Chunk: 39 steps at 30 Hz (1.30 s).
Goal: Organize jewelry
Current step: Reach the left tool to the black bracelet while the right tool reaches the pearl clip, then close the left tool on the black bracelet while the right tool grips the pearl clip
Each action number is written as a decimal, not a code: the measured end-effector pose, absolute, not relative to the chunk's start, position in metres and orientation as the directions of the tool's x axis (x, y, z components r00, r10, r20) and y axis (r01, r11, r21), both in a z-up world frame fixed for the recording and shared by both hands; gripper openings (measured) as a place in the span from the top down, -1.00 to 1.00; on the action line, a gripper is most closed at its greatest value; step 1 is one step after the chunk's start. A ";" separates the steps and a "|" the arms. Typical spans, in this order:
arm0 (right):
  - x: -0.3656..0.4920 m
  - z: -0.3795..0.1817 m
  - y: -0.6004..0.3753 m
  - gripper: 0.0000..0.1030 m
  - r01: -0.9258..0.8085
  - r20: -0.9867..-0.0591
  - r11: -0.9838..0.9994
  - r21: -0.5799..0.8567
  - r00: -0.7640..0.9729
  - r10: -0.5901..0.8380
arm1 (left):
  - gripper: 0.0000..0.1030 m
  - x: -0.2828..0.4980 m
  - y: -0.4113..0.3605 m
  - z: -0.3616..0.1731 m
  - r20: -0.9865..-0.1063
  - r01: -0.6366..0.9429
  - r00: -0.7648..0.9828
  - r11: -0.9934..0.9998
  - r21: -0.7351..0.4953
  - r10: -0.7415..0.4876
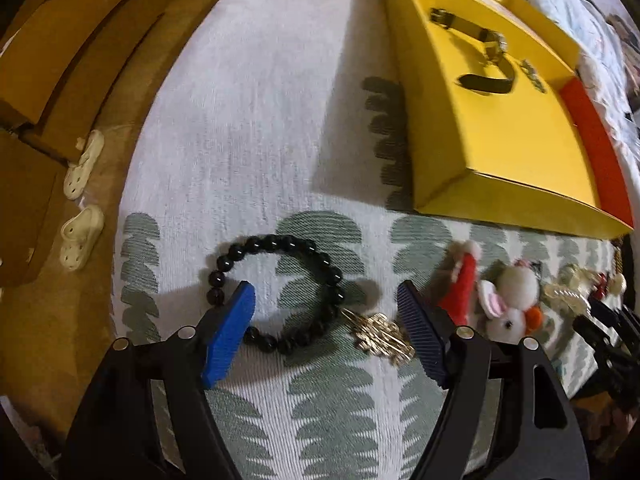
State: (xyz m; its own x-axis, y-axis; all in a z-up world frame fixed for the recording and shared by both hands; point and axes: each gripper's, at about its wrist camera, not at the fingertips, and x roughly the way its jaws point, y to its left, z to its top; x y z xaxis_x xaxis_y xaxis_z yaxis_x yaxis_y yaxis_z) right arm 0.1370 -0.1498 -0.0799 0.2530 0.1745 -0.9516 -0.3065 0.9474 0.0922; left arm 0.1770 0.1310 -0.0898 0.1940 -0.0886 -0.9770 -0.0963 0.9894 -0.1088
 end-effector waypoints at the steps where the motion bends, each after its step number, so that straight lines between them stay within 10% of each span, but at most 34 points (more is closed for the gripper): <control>1: 0.137 -0.079 -0.149 0.11 -0.310 -0.951 0.946 0.094 0.254 0.177 | -0.34 0.176 0.130 -0.091 -0.979 -0.103 0.195 0.991 -0.088 -0.066; 26: 0.146 -0.097 -0.136 0.11 -0.316 -0.956 0.949 -0.008 0.280 0.085 | -0.31 0.174 0.108 -0.089 -0.979 -0.087 0.201 0.996 -0.003 0.014; 31: 0.145 -0.101 -0.125 -0.20 -0.349 -0.952 0.937 -0.033 0.297 0.077 | -0.27 0.171 0.101 -0.087 -0.978 -0.080 0.204 0.997 0.020 0.036; 39: 0.154 -0.099 -0.135 0.08 -0.293 -0.948 0.956 0.010 0.302 0.102 | 0.02 0.166 0.098 -0.083 -0.976 -0.059 0.213 0.998 0.029 0.041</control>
State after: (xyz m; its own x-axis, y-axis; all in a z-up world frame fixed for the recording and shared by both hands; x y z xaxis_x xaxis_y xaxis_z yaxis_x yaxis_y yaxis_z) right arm 0.1537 -0.1354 -0.0988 0.3018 0.1023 -0.9479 -0.2931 0.9560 0.0099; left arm 0.1659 0.0978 -0.0831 0.2127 0.0411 -0.9763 -0.0587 0.9978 0.0292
